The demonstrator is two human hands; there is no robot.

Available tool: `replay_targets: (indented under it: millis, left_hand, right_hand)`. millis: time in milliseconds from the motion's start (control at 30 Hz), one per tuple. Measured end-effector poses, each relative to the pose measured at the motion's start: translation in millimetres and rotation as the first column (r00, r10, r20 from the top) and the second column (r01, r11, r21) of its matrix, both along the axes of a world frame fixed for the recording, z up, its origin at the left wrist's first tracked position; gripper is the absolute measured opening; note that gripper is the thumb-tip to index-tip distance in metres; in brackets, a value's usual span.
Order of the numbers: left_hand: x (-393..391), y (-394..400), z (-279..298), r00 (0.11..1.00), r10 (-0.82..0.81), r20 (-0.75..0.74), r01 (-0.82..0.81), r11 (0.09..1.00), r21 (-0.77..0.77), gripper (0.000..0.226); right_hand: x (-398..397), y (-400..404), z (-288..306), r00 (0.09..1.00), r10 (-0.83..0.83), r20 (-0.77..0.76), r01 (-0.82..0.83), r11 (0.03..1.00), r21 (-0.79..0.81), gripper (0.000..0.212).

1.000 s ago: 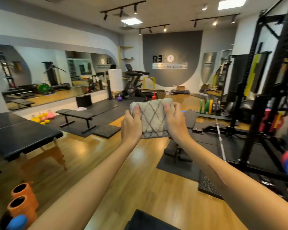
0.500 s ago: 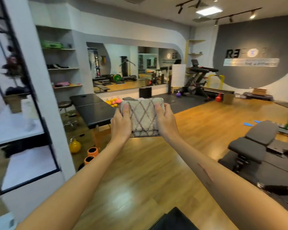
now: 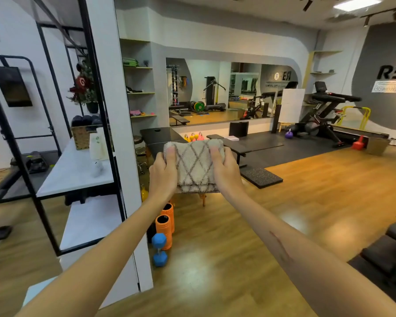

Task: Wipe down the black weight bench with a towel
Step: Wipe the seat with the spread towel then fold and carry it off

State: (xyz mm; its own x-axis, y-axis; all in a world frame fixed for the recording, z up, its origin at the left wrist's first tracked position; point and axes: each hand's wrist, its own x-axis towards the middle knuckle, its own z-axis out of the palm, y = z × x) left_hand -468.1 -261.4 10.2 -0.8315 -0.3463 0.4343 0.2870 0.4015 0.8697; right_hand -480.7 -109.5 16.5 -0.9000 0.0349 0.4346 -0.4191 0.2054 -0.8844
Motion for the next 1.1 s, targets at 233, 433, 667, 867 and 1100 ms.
replay_targets:
  millis: [233, 433, 667, 867, 1100]
  left_hand:
    - [-60, -25, -2, 1.0, -0.001, 0.015, 0.002, 1.0, -0.012, 0.048]
    - [-136, -27, -10, 1.0, 0.013, -0.004, -0.013, 1.0, -0.015, 0.045]
    - [-238, -15, -17, 0.999, 0.008, -0.039, -0.009, 0.999, -0.032, 0.048]
    - [-315, -14, -19, 0.999, -0.012, -0.042, 0.012, 1.0, -0.007, 0.046]
    - [-419, -21, -16, 0.999, -0.039, -0.006, 0.039, 0.999, -0.001, 0.047]
  right_hand:
    - [-65, -24, -7, 1.0, 0.0, 0.022, 0.001, 1.0, -0.012, 0.033]
    - [-142, -24, -10, 1.0, 0.013, 0.015, -0.013, 1.0, 0.01, 0.035]
    - [-247, -11, -16, 0.999, 0.013, 0.041, -0.014, 1.0, 0.023, 0.034]
    - [-323, -8, -14, 0.999, -0.001, 0.047, -0.002, 0.998, 0.061, 0.03]
    - [-432, -18, -18, 0.999, -0.017, 0.04, 0.016, 0.999, 0.042, 0.036]
